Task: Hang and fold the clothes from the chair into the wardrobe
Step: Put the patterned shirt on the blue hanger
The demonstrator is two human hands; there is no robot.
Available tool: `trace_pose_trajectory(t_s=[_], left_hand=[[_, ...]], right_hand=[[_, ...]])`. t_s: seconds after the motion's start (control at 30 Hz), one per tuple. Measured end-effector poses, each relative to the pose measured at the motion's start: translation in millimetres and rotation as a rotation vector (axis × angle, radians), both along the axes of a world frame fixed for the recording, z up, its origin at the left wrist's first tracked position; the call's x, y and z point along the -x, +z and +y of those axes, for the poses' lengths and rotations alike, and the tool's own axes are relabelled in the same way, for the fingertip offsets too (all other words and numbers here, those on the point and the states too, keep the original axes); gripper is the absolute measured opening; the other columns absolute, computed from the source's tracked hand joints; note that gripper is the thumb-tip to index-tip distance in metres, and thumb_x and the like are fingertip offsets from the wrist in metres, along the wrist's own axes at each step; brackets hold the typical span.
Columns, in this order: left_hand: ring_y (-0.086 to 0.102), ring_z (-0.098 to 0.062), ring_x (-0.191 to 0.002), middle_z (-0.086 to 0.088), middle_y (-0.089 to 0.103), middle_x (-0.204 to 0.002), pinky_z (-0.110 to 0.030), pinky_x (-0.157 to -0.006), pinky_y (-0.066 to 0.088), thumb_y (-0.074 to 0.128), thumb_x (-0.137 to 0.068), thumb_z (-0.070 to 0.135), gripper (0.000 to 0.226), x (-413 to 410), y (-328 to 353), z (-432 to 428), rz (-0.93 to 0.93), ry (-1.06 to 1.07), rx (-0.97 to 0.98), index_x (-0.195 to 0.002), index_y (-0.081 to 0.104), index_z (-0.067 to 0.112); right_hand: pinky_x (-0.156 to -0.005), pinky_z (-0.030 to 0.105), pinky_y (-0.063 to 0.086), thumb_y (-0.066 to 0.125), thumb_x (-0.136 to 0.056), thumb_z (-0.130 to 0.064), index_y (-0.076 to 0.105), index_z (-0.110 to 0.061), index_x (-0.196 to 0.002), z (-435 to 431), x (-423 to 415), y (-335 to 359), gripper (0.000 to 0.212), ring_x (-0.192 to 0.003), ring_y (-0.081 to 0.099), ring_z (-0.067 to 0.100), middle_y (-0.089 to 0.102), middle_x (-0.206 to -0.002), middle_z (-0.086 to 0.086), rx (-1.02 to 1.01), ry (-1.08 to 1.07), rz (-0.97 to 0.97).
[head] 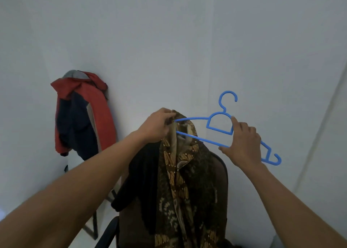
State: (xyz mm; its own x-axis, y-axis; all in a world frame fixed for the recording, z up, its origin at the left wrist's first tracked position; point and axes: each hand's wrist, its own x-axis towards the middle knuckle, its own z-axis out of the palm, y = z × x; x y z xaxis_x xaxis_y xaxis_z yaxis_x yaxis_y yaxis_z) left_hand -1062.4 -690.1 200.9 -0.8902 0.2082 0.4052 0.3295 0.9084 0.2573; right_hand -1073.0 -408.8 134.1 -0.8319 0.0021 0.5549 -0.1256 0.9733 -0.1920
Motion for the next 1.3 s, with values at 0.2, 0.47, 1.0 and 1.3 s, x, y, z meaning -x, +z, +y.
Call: trace_pose_trajectory(t_s=[0.2,0.47,1.0,1.3], left_hand=[[0.056,-0.018,-0.117,-0.003,0.052,-0.140,-0.015,-0.093,0.038,0.057,-0.083,-0.005,0.057,-42,43,4,0.092,-0.109,-0.007,-0.138,0.057,0.012],[0.065,-0.015,-0.081,0.006,0.068,-0.104,-0.031,-0.073,0.055,0.064,-0.077,0.012,0.042,-104,82,-14,0.143,-0.272,-0.165,-0.116,0.067,0.029],[0.056,-0.018,-0.086,0.003,0.051,-0.120,-0.028,-0.060,0.034,0.070,-0.062,0.079,0.113,-237,203,-137,0.544,0.122,0.605,-0.155,0.020,0.037],[0.057,-0.021,-0.091,-0.001,0.051,-0.116,-0.029,-0.066,0.036,0.074,-0.058,0.077,0.115,-295,239,-178,0.622,0.158,0.450,-0.154,0.025,0.038]], right_hand=[[-0.095,0.043,0.043,0.085,-0.068,-0.048,0.026,-0.022,-0.151,-43,-19,38,0.105,-0.112,0.049,0.026,0.051,-0.131,0.004,-0.016,0.037,0.137],[-0.089,0.040,0.041,0.084,-0.070,-0.051,0.026,-0.025,-0.152,-97,-50,67,0.104,-0.106,0.047,0.023,0.051,-0.124,0.001,0.216,0.143,0.248],[-0.104,0.036,0.045,0.086,-0.071,-0.045,0.034,-0.027,-0.151,-216,-179,156,0.097,-0.132,0.037,0.016,0.036,-0.147,0.001,0.413,0.505,0.561],[-0.091,0.012,0.049,0.072,-0.089,-0.037,0.038,-0.047,-0.133,-271,-257,108,0.056,-0.115,0.054,-0.003,0.053,-0.125,-0.026,0.634,0.936,0.161]])
